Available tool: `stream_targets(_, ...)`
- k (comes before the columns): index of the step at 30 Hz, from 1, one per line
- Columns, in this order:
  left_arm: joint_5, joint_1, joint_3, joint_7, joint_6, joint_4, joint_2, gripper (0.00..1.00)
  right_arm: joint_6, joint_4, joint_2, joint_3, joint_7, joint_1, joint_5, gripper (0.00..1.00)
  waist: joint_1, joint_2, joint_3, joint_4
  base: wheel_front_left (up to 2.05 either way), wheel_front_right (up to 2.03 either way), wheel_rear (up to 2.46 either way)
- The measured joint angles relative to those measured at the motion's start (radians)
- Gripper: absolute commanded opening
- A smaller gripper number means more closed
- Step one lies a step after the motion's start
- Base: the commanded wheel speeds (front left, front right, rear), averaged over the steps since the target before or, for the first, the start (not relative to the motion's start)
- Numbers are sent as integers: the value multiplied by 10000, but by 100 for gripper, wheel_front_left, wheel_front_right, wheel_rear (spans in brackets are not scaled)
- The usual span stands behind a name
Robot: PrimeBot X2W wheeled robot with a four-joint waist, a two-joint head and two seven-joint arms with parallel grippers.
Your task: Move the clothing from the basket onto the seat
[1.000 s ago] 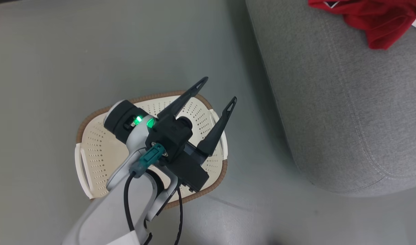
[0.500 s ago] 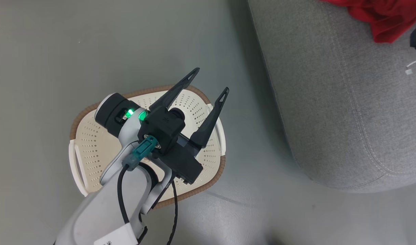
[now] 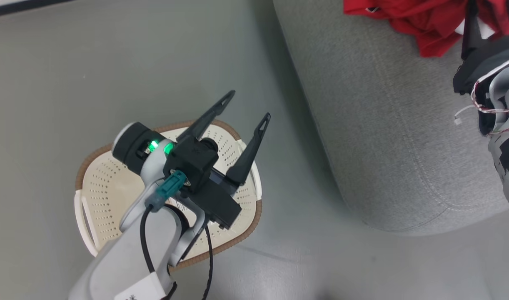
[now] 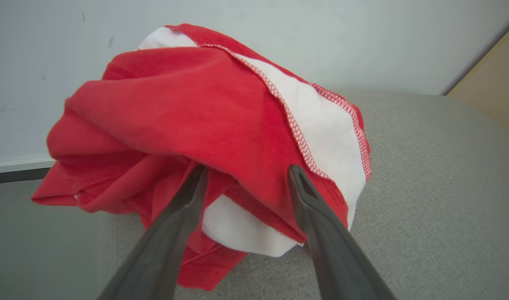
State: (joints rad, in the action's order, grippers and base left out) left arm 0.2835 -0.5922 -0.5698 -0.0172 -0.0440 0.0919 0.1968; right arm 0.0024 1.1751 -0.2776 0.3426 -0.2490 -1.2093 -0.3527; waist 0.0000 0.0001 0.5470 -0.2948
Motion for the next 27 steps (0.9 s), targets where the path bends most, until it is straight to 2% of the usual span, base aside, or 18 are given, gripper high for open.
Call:
stream_targets(15,474,671,50,-876,-12,903,-466,100,378,-318,25,571,-36,564,593,100,-1,-1,-1709,-146,0,0,0)
stream_targets(22,851,926,247,-1237,15,1264,-663,100,506,-414,48,608,-46,819,648,100,-2,-3,-2543,5,0,0,0)
stream_targets(27,1053,1326,585,-1542,188,1595,-706,100,596,-552,295,614,-46,1400,646,100,-3,-3,-3233,282,0,0,0)
